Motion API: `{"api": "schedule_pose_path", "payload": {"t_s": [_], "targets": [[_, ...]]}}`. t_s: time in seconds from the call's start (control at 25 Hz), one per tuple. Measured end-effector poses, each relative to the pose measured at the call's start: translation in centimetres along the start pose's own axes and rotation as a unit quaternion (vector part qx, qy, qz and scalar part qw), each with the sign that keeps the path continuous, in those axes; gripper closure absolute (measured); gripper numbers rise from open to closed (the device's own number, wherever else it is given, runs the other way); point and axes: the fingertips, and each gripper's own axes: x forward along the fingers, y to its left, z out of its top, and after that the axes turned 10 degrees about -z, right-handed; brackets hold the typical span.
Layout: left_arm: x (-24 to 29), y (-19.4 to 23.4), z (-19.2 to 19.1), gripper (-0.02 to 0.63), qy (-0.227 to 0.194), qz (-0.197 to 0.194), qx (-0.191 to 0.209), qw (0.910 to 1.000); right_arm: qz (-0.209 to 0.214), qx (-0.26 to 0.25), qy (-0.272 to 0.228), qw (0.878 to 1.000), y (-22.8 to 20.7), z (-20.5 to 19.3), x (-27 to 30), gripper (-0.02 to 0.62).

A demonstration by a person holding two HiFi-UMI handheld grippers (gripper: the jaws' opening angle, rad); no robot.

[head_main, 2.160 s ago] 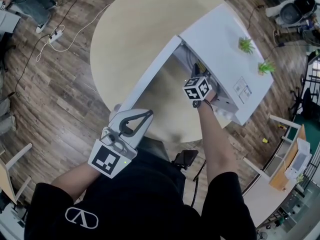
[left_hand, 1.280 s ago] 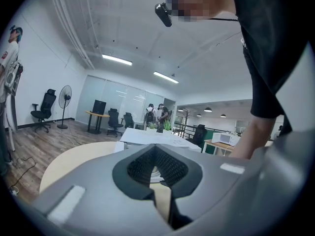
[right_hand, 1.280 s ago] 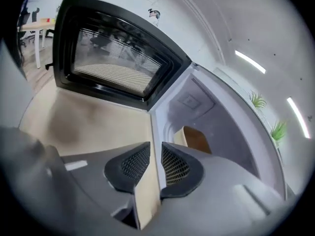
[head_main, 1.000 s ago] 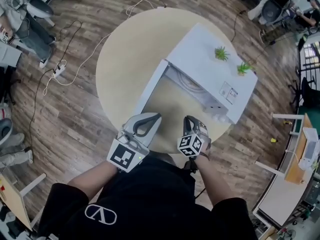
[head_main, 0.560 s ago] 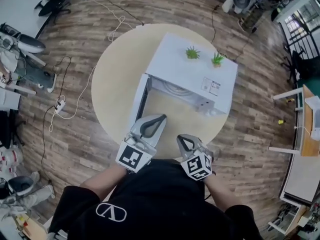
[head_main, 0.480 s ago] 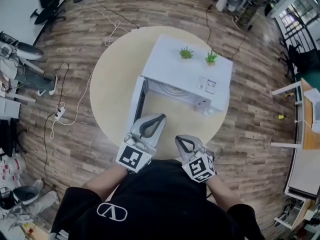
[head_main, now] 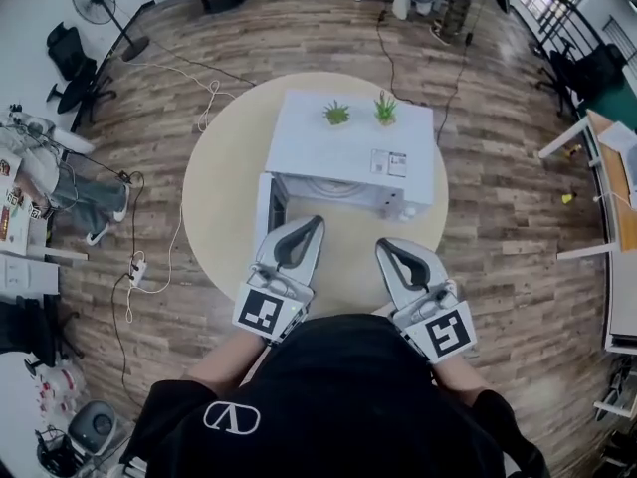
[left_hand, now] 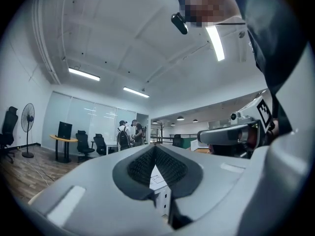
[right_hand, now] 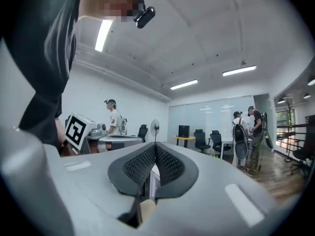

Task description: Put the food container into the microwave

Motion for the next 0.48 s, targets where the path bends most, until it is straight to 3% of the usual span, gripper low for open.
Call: {"api": "schedule_pose_path", "payload": {"t_s": [0.32,0.48], "targets": [[0.6,-0.4,2.9,0.606,-0.026,-0.002,0.025,0.9993,-0.070,0.029,-0.066,0.995,-4.0,1.4,-1.3,0.586],[0.7,-0.8,3.5,0.606,-0.029,-0.005,0.027,0.9992,-0.095,0.044,-0.074,0.992,-5.4,1.3,-2.0,0.586]]}}
